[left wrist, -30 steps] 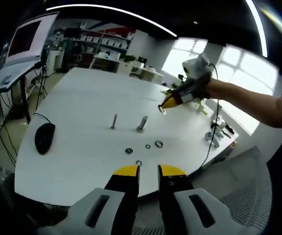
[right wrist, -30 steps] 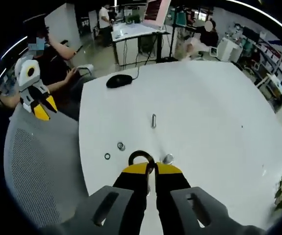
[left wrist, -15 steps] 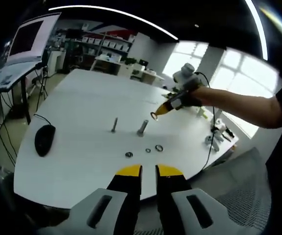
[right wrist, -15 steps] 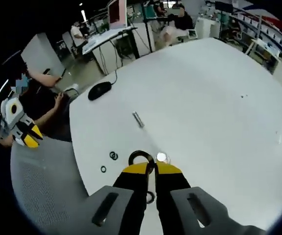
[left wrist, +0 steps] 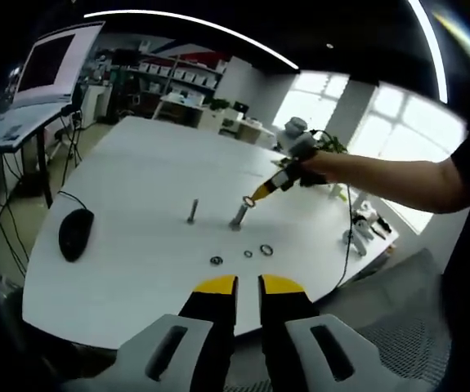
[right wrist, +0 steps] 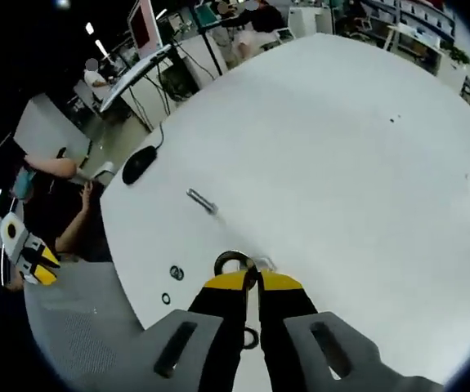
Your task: Place the washer onto the threaded stud by aligning its center hole with the stud, sliding it down to the base, and recovering from edge contact or off-axis alignment until the washer reaches the visible bottom stop.
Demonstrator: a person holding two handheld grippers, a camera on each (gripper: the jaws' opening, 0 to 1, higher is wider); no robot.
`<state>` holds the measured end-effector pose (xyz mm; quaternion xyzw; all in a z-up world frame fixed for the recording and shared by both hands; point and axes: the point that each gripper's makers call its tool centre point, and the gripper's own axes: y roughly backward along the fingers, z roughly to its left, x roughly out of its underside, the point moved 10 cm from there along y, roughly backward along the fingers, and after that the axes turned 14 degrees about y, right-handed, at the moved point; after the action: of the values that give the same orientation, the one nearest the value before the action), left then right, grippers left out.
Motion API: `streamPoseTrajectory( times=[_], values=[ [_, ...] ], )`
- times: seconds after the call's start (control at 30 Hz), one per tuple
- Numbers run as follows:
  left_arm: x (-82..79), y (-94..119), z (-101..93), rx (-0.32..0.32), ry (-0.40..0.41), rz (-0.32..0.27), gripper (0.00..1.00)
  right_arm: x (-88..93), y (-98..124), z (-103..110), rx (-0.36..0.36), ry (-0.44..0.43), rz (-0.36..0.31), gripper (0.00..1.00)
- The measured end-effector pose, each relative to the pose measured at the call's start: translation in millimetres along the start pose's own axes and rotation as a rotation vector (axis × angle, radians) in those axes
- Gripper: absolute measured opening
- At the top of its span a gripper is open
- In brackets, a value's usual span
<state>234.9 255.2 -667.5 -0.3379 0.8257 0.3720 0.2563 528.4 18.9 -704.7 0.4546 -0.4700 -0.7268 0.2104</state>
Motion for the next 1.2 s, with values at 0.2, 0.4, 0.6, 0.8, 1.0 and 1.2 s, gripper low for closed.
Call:
streamPoseTrajectory(
  times=[0.2, 0.4, 0.6, 0.8, 1.0, 1.2],
  values=[
    [0.5, 0.1, 0.4, -0.001, 0.000, 0.003, 0.08, 0.9, -4.0, -1.8, -0.001, -0.021, 0.011, 0.06],
    [0.6, 0.1, 0.8, -0.005, 0.004, 0.004, 0.08, 1.2, -5.5, -4.6, 0.016, -0.030, 0.021, 0.06],
    [0.4, 0.0, 0.7, -0.004, 0.005, 0.002, 0.08, 4.2, -7.5, -2.6, 0.018, -0.025, 0.030, 0.06],
    [0.5, -0.1, 0.7, -0.003, 0.003, 0.002, 0.08, 3.1, -8.1, -2.9, 0.018, -0.038, 0.024, 0.06],
    [0.4, 0.1, 0.7, -0.003, 0.005, -0.001, 0.08, -0.2, -8.3, -2.2, 0.007, -0.041, 0.029, 0.06],
    [0.2, 0.1, 0.6, -0.003, 0.006, -0.003, 0.08, -0.3, -8.1, -1.7, 0.002, -0.016, 0.043, 0.06]
  ],
)
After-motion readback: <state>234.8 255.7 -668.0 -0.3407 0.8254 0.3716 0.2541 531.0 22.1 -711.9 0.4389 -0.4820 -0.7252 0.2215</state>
